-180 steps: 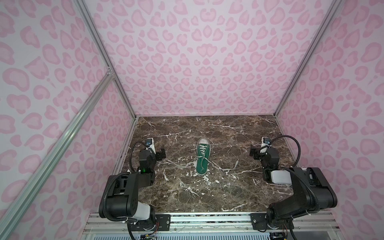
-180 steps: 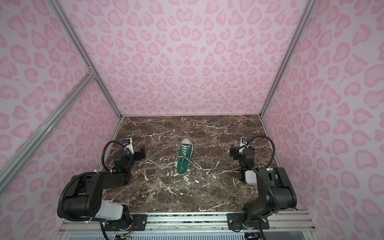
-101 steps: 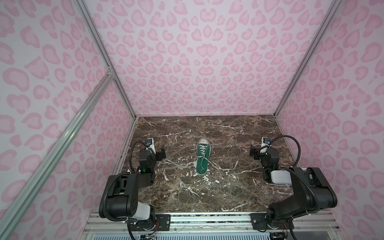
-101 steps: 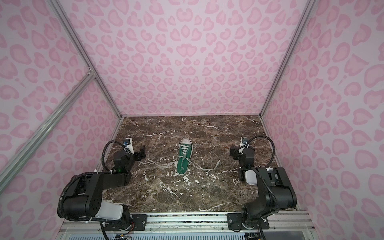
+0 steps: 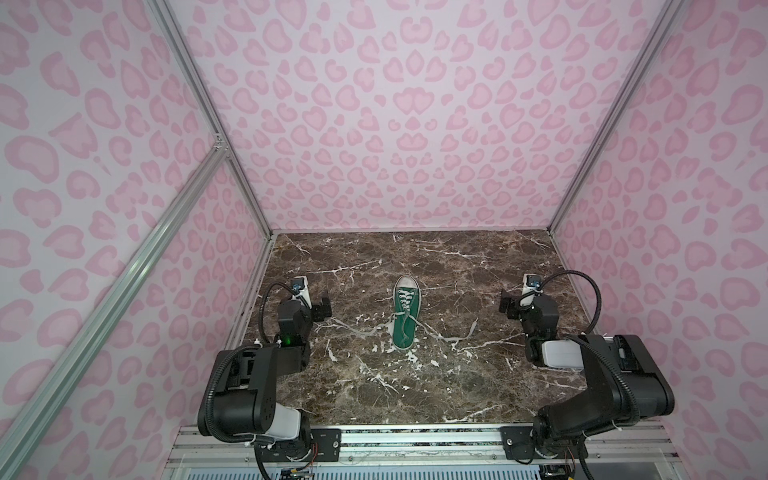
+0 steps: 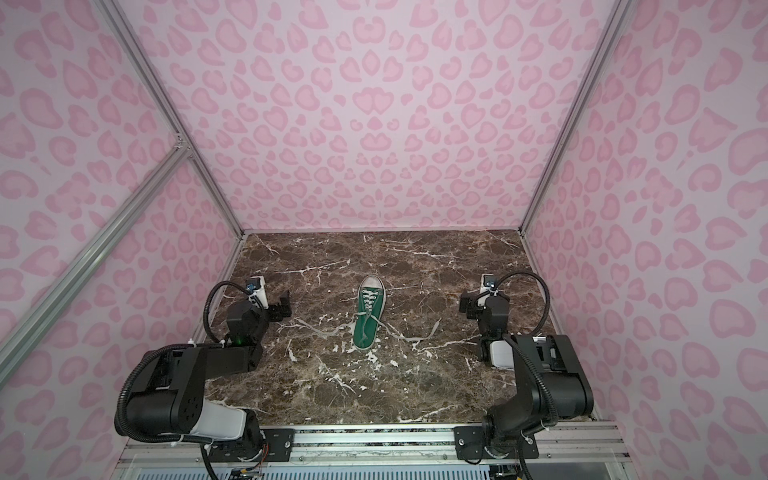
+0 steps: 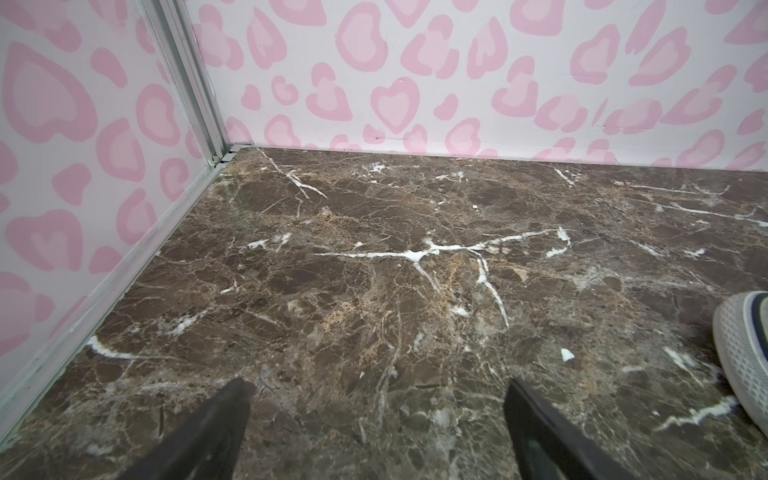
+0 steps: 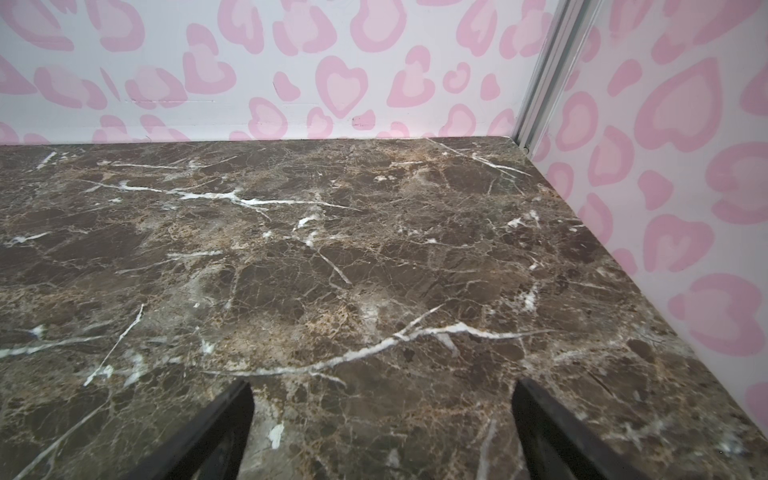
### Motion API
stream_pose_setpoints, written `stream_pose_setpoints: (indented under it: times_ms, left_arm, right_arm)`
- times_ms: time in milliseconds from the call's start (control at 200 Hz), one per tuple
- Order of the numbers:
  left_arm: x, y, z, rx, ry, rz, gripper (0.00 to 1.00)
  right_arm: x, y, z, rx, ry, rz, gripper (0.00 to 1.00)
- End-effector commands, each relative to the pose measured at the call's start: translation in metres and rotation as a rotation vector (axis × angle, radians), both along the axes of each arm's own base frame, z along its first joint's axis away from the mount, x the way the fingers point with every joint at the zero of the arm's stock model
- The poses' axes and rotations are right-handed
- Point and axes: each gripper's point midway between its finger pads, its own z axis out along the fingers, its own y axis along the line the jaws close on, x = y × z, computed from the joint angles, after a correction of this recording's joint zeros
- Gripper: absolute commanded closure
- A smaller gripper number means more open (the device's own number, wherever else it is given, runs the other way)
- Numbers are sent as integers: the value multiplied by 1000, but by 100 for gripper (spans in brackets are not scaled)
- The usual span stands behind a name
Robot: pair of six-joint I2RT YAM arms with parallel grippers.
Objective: Tie the shoes
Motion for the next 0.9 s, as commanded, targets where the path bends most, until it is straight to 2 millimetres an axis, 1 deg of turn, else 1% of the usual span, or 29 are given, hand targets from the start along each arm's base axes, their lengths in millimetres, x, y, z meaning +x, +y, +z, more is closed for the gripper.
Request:
stream_pose_setpoints:
  times_ms: [0,155,200,240,245,255,270,275,300,305,315,335,350,375,385,465,555,630,680,775,840,875,895]
  left_arm:
    - [2,1,7,1,-28,4,2]
    - [2,2,8,0,-26,10,2]
    - [5,4,11,3,-7,23,1]
    - [9,5,11,6,55,37,1]
    - [11,5,14,5,53,40,1]
    - [10,5,10,2,86,44,1]
    - [15,7,17,-3,99,55,1]
    - [15,8,16,-5,115,59,1]
    - [18,12,17,-15,168,89,1]
    - [24,12,28,-19,143,94,2]
    - [25,13,28,-24,163,104,2]
    - [25,15,27,-35,204,121,2]
    - [27,16,29,-38,224,124,3]
    - [29,15,33,-39,249,123,3]
    - [26,14,29,-41,278,123,3]
    - [19,14,35,-59,310,138,3]
    - [7,15,47,-90,295,166,3]
    - [-4,13,53,-130,306,182,2]
    - [-13,10,53,-154,334,189,2]
    - [-26,-3,54,-210,358,168,2]
    - [-36,-7,53,-244,372,183,1]
    - [-42,-9,51,-269,374,189,0]
    - [-45,-10,50,-284,374,191,0]
  right_arm:
    - [1,-2,2,-1,-7,-8,1]
    - [0,-1,4,-1,-19,-3,1]
    - [-2,2,13,-7,-57,13,2]
    - [-5,5,22,-14,-74,20,3]
    - [-6,5,24,-18,-75,17,3]
    - [-6,5,27,-22,-75,13,3]
    - [-8,5,31,-27,-65,-1,3]
    - [-7,4,33,-29,-64,-8,3]
    - [-10,3,35,-34,-22,-40,3]
    - [-11,3,35,-34,-12,-47,3]
    - [-10,1,39,-34,-3,-66,3]
    - [-13,1,41,-33,44,-87,3]
    - [-16,2,40,-33,90,-95,3]
    - [-17,3,47,-24,129,-109,3]
    - [-19,3,47,-22,151,-115,3]
    - [-36,3,57,7,266,-230,3]
    - [-58,20,58,93,401,-273,2]
    - [-78,41,47,165,528,-285,2]
    - [-91,53,41,206,599,-317,1]
    - [-110,84,26,252,701,-297,1]
    - [-118,102,19,271,728,-277,5]
    - [-122,108,13,280,737,-280,7]
    - [-124,110,9,287,745,-286,10]
